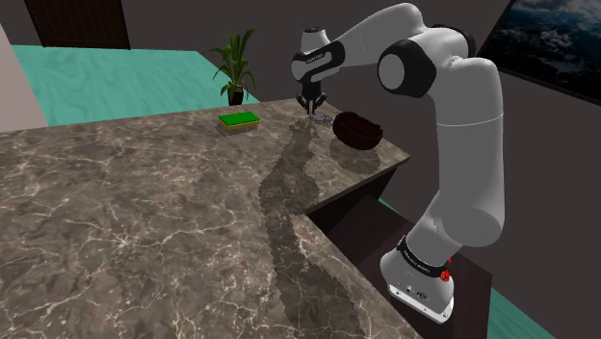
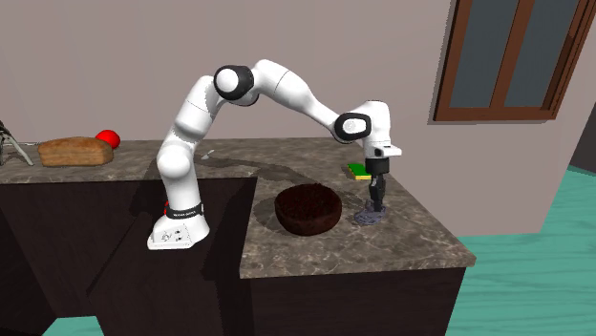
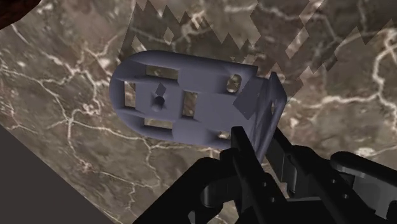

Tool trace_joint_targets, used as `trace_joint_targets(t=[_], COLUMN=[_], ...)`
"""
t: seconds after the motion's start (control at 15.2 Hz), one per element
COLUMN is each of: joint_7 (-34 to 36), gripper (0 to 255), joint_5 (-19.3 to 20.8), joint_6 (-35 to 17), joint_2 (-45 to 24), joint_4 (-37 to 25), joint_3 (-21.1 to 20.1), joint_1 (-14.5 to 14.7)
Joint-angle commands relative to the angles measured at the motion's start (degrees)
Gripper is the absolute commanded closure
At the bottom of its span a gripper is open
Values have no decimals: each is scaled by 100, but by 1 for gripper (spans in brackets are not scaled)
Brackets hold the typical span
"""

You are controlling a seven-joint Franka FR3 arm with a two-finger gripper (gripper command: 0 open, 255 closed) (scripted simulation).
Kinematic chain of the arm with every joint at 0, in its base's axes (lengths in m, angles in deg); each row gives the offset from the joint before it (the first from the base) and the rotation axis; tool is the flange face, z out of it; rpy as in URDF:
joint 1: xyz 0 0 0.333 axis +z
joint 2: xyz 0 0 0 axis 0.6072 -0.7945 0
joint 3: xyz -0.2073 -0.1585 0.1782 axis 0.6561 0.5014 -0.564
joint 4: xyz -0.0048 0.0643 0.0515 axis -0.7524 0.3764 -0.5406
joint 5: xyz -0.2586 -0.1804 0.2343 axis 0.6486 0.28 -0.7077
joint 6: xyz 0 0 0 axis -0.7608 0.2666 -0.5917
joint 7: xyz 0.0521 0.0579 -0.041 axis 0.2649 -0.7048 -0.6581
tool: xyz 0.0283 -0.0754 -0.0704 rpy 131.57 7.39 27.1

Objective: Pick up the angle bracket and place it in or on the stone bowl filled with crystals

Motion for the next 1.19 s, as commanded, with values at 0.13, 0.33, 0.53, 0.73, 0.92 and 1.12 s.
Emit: trace_joint_targets(t=[0.13, 0.33, 0.53, 0.73, 0.92, 1.12], joint_7=[0, 0, -14, -36, -60, -86], gripper=[255, 255, 255, 255, 255, 255], joint_5=[0, 0, 22, 51, 78, 101], joint_6=[0, 1, 117, 299, 485, 676], joint_2=[0, -1, 68, 160, 244, 318], joint_4=[0, -2, -56, -157, -269, -395], joint_3=[0, 0, 19, 46, 70, 91], joint_1=[0, 0, 12, 26, 38, 45])
